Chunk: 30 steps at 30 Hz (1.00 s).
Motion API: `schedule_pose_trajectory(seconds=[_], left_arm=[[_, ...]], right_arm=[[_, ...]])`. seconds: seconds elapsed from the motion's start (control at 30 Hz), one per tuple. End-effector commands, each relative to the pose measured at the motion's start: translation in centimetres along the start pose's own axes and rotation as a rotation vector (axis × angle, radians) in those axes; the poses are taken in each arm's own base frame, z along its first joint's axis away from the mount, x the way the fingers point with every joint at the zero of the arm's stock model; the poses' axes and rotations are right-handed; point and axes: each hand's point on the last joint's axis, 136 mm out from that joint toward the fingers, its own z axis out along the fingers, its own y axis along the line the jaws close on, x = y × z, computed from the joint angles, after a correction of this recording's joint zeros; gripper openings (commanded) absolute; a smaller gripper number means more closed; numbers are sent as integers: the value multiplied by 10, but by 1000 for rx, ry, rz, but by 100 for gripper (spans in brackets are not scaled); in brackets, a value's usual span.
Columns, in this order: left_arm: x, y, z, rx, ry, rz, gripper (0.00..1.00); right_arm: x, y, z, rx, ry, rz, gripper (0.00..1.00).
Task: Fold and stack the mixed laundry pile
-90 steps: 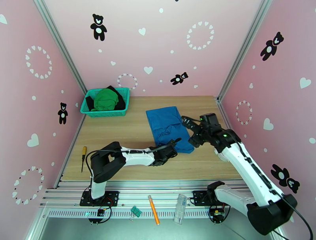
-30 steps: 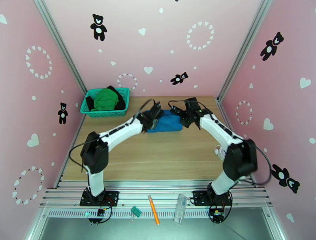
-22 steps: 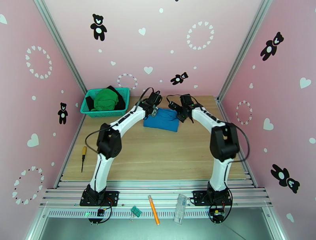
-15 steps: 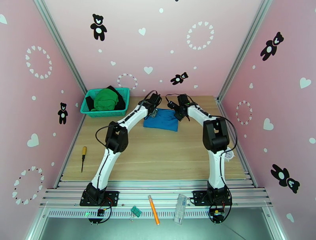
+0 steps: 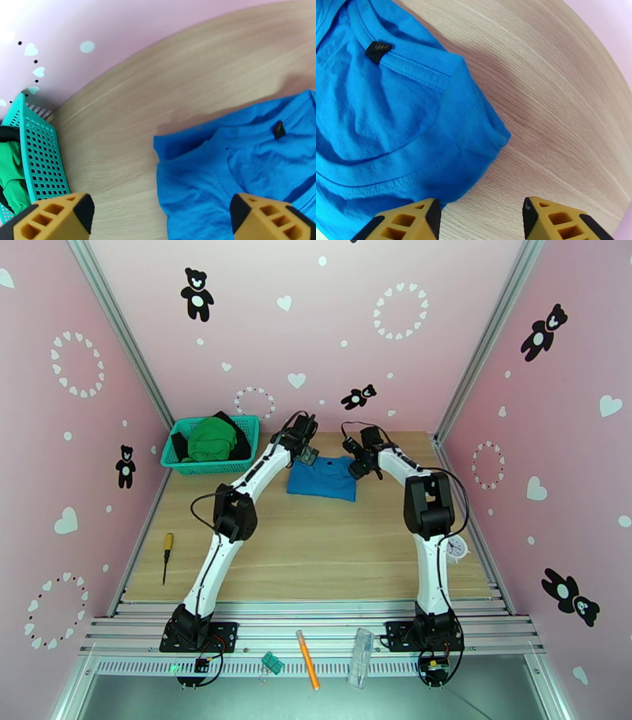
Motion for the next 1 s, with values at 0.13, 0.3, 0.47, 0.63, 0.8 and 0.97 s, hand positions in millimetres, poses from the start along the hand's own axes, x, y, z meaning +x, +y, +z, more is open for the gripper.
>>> schedule_pose_trajectory(seconds=[0.13,0.3,0.47,0.63,0.8,0.97], left_arm=[[-54,33,-127,56,-188,-151,90],[-11,39,-157,72,-98,-250,71],[44,1,-123,184,84,-320,38],[66,-40,-94,280,144,-365,27],[93,-77,-69,294,237,-311,23],[125,-96,-47,282,318,-291,21]], right_arm=[[-63,-15,-208,77,-361,86,60],[-45,19,-304,27,-556,64,63],[-16,106,-275,-347,-437,4,56],[13,143,-184,-431,-174,185,51],[41,162,-104,-386,33,364,45],[68,177,-47,-370,187,463,43]])
